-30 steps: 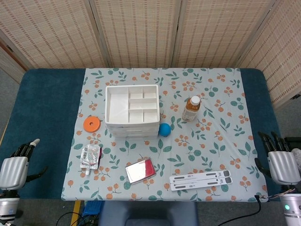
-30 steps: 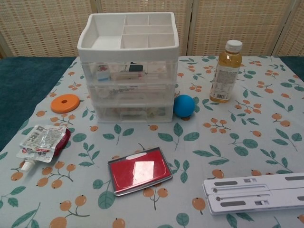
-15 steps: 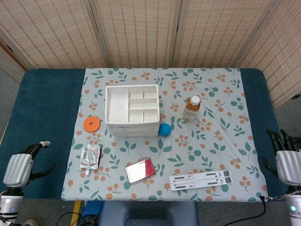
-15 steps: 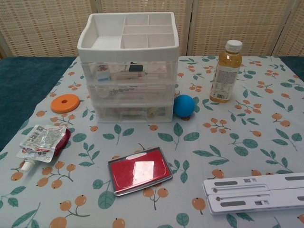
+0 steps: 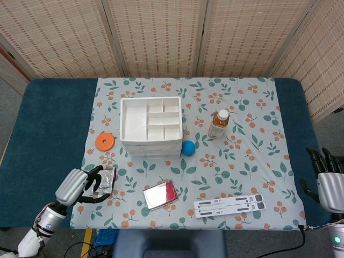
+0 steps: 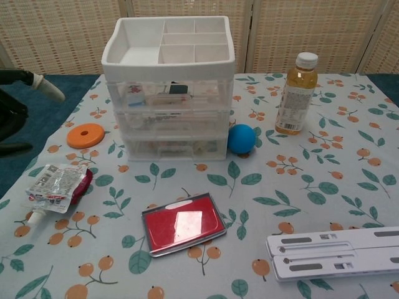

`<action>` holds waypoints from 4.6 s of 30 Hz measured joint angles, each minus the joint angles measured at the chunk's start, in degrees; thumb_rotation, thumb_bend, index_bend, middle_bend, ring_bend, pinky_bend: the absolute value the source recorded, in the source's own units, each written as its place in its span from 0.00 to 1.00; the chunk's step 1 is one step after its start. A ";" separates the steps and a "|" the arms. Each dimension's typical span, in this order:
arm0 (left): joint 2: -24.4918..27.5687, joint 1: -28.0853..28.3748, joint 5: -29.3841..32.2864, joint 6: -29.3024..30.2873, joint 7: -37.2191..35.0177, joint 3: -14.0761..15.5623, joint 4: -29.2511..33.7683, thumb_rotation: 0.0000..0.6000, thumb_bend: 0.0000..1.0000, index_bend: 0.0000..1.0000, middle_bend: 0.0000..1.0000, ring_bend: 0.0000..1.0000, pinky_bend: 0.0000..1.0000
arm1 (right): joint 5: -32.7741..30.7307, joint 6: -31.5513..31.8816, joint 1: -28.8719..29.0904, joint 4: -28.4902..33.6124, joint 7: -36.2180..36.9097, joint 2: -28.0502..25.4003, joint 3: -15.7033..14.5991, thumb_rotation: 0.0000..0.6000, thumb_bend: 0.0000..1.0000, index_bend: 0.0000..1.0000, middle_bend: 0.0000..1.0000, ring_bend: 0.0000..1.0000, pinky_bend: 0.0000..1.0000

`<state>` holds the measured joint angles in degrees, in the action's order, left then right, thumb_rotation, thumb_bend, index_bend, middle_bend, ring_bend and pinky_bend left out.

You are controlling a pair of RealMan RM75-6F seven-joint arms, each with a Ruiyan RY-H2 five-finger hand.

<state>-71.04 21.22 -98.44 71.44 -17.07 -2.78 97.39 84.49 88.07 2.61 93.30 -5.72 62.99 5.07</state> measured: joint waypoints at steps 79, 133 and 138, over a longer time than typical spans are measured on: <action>-41.98 8.44 32.04 -12.42 -26.02 -16.31 -9.76 1.00 0.32 0.11 0.95 1.00 1.00 | -0.62 0.98 -1.76 3.48 -1.06 -1.29 0.04 1.00 0.36 0.03 0.13 0.06 0.11; -43.15 10.28 38.98 -18.44 -26.46 -24.27 -10.83 1.00 0.33 0.33 0.95 1.00 1.00 | -2.09 0.76 -2.53 3.04 -0.71 -1.04 0.16 1.00 0.37 0.03 0.14 0.06 0.11; -43.06 10.15 38.82 -18.42 -26.66 -24.24 -10.82 1.00 0.33 0.35 0.95 1.00 1.00 | -2.10 0.79 -2.60 3.10 -0.80 -0.97 0.13 1.00 0.37 0.03 0.14 0.06 0.11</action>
<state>-114.09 31.37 -59.62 53.01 -43.73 -27.02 86.57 82.40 88.86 0.01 96.40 -6.52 62.02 5.20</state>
